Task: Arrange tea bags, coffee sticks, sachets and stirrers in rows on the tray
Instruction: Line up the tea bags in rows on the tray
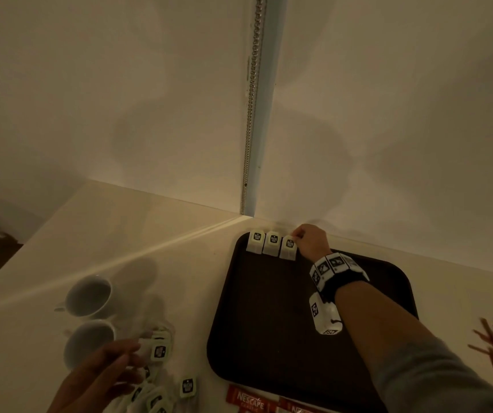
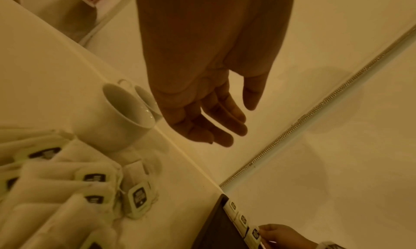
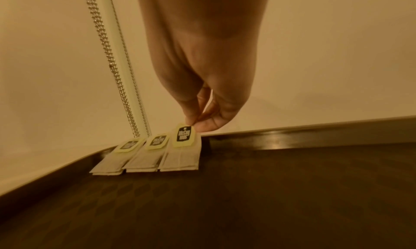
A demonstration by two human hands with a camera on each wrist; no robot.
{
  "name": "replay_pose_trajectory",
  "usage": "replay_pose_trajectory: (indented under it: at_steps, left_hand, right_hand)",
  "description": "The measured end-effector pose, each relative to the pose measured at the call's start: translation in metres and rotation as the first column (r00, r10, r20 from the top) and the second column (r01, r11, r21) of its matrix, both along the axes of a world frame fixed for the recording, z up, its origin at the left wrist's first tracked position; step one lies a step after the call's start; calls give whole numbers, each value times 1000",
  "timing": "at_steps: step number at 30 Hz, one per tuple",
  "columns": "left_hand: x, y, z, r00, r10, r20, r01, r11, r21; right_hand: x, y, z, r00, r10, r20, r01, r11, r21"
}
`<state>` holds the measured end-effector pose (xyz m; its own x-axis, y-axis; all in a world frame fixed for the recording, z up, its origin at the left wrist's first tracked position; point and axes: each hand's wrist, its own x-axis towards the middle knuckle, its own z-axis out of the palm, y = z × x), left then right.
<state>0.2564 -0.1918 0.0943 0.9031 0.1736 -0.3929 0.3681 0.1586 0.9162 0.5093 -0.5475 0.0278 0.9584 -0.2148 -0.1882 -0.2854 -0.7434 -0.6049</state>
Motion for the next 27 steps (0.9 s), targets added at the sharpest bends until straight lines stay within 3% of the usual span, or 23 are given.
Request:
replay_pose_trajectory:
  at_steps: [7,12,15,17,19,22,24,27]
  left_hand:
    - [-14,4,3,994,106,10,-107,993,51]
    - [-21,21,2,995,86,-41,-83,994,74]
    - [-30,28,-1,995,92,-48,-87,991,99]
    - [-38,30,-4,993,111,-47,-104,986,130]
    - [-43,29,-8,994,87,-64,-75,983,165]
    - [-56,31,-12,991,54,-125,-30,982,188]
    - [-66,33,-15,986,31,-163,-1,983,185]
    - [-80,39,-21,979,19,-204,17,985,174]
  right_hand:
    - [12,1,-11,999,-17,-28,16,999,-42]
    - [7,9,-2,999,-37,-36,36,999,-38]
    - [-11,39,15,992,79,97,-82,996,29]
    - [-32,73,26,956,276,105,-282,958,48]
    - [-60,106,33,851,524,30,-524,848,82]
    - [-105,157,31,586,802,-117,-786,598,158]
    - [-132,188,22,440,881,-172,-864,468,185]
    - [-164,223,4,311,936,-164,-936,332,116]
